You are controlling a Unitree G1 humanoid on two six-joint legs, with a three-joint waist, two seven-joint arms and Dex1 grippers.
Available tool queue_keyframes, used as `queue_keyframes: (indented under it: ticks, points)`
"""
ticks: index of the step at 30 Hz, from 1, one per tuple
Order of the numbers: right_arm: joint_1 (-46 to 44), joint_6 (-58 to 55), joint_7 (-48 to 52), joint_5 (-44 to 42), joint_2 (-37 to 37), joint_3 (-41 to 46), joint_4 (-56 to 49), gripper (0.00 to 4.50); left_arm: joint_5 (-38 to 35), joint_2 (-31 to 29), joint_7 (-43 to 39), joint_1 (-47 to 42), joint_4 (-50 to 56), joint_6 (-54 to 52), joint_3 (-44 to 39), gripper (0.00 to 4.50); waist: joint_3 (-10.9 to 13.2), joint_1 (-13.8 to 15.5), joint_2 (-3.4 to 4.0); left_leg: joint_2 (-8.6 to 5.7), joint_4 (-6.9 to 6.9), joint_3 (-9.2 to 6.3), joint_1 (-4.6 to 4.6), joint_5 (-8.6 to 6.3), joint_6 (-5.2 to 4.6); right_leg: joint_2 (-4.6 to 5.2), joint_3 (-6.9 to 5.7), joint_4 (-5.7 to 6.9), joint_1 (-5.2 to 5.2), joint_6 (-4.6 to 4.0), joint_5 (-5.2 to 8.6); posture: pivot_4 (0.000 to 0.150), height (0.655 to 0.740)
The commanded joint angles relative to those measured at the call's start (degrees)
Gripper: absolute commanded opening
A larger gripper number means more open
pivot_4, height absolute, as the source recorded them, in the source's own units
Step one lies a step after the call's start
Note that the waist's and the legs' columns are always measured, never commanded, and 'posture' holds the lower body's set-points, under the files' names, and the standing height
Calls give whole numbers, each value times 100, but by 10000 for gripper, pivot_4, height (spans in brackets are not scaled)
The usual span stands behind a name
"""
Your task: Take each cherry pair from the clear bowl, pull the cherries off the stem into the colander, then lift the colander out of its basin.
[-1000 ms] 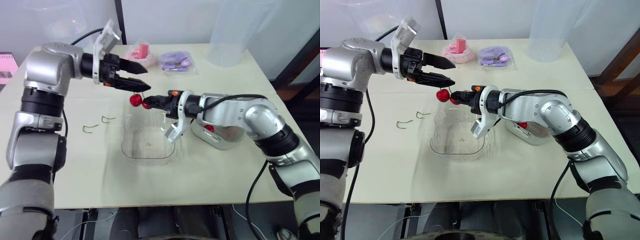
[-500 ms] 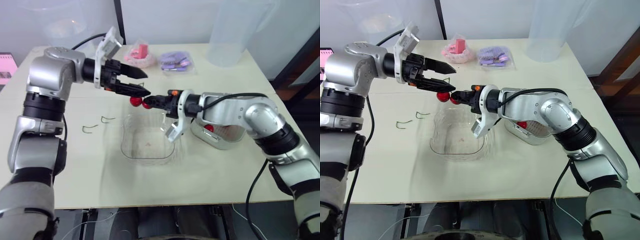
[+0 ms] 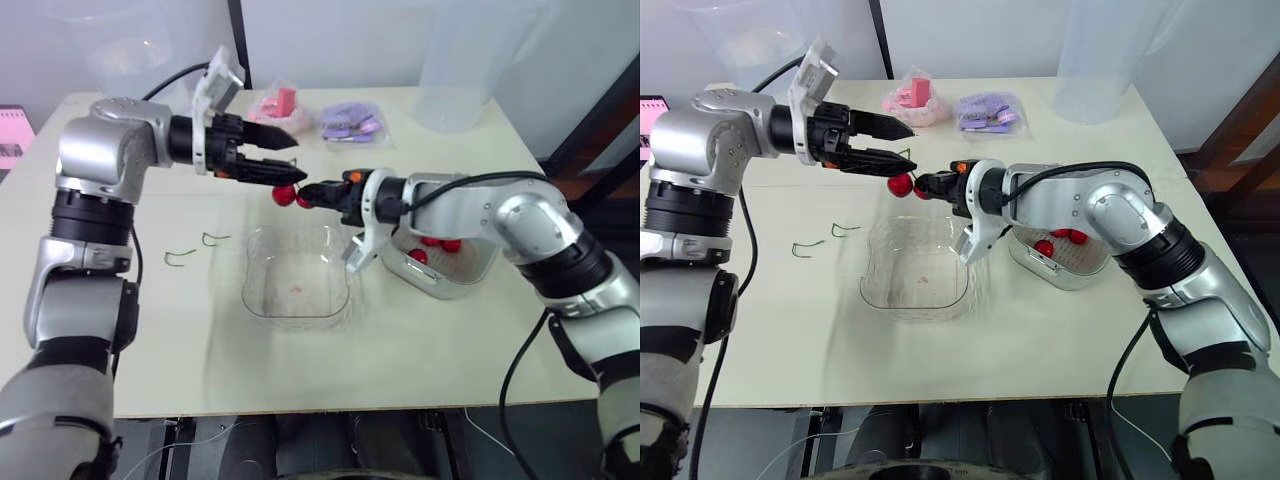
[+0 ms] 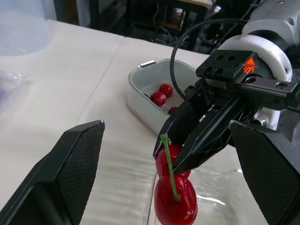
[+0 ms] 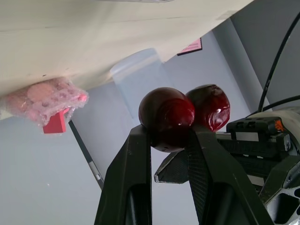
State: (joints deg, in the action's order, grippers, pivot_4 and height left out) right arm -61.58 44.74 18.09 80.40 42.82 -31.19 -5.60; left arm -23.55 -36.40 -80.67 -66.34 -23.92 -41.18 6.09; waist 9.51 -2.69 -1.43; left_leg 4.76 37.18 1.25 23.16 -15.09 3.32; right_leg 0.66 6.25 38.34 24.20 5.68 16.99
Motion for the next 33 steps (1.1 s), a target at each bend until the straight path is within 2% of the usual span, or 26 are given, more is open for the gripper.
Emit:
queue_keyframes:
  ticks: [1,3,7,8,11,17,33]
  points:
    - [-235,31,-123,90,63,50,-50,5733,-133,4,89,-138,143,-17,-228,45000,0,0,0,0,0,0,0,1,1,0,0,0,0,0,0,1500,7367]
    - [-257,39,-142,99,66,41,-39,5733,-145,3,97,-109,172,-14,-228,45000,0,-1,0,0,-1,0,0,18,32,0,0,0,0,0,0,1500,7367]
    - [-291,60,-139,85,61,45,-27,5733,-137,22,109,-29,228,-1,-164,45000,0,-1,0,0,-1,0,0,19,33,0,0,0,0,0,0,1500,7367]
    - [-289,68,-134,79,60,48,-32,5732,-134,30,114,-14,239,-2,-153,42428,0,-1,0,0,-1,0,0,19,33,0,0,0,0,0,0,1500,7367]
    - [-277,79,-108,48,52,60,-51,5731,-118,48,128,23,272,-2,-127,31308,0,-1,0,0,-1,0,0,19,34,0,0,1,0,0,0,1500,7367]
    - [-272,69,-62,-3,19,67,-58,5731,-39,66,146,76,250,61,-50,371,0,-1,0,0,-1,0,0,19,34,0,0,1,0,0,0,1500,7367]
    - [-182,101,98,-188,28,89,-87,5731,-54,27,187,150,314,77,-85,371,0,-1,0,0,-1,0,0,19,34,0,0,1,0,0,0,1500,7367]
